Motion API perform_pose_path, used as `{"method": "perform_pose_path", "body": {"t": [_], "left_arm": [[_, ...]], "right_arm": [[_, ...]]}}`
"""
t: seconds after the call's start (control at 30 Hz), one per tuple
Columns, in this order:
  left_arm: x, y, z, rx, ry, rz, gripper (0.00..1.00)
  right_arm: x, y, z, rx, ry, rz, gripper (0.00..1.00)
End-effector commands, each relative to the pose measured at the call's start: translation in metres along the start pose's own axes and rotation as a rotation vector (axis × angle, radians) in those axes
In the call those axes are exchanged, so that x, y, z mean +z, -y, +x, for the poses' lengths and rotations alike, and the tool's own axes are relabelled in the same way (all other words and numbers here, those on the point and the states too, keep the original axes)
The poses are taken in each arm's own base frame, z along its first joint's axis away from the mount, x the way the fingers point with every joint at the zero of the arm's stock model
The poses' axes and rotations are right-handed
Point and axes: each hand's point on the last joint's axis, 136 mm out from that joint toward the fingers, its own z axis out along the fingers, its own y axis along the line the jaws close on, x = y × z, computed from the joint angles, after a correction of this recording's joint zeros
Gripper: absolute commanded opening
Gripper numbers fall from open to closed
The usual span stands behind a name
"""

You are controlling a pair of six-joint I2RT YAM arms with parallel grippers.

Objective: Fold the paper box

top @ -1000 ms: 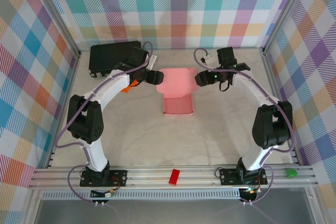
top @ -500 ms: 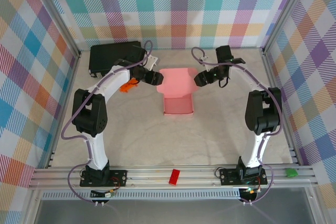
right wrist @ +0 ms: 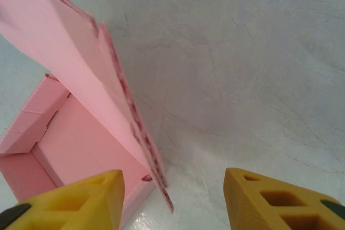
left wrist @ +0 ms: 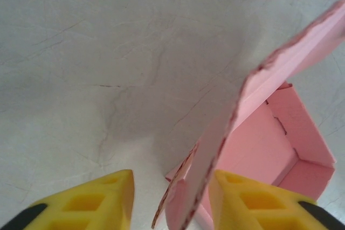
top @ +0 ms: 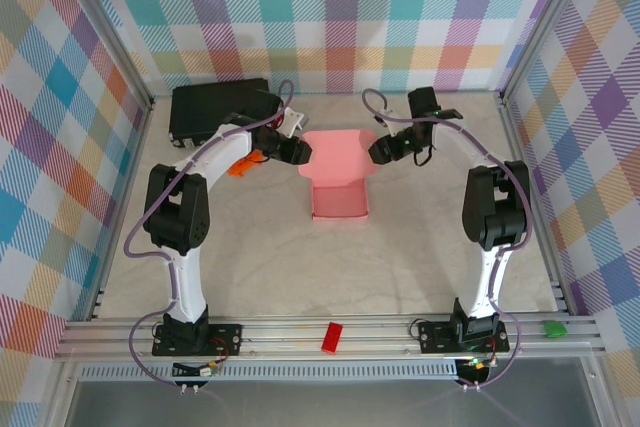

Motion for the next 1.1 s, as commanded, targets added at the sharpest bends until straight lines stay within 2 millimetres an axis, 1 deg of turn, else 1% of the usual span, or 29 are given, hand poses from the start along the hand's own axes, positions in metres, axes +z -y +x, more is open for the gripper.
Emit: {"method": "perform_pose_path", "body": {"t": [0.0,0.2,0.43,0.57,0.7,0.87,1.07], "left_arm": [[-0.003,0.003,-0.003,-0.006,-0.005,0.025,0.35],[-0.004,0.003,0.001,-0.005,-0.007,0.023,0.32],[-0.005,0.007,0.001,-0.009,-0.009,0.041,0.28],[-0.006,0.009,0.0,-0.011,-0.006,0.042,0.22],[-0.007,0.01,0.0,-0.011,-0.003,0.038,0.19],[-0.01,0.011,-0.001,-0.004,0.005,0.01,0.14],[-0.018,0.012,-0.008,0.009,0.045,-0.049,0.08]], "right_arm": [[0.001,-0.011,-0.005,-0.028,-0.004,-0.035,0.48],[0.001,-0.017,-0.007,-0.048,-0.008,-0.025,0.36],[0.0,-0.02,-0.007,-0.063,-0.019,-0.006,0.3],[0.0,-0.021,-0.007,-0.075,-0.024,0.012,0.26],[-0.002,-0.021,-0.009,-0.08,-0.021,0.037,0.22],[-0.003,-0.021,-0.01,-0.082,-0.025,0.076,0.18],[-0.007,-0.023,-0.015,-0.07,-0.01,0.138,0.13]]}}
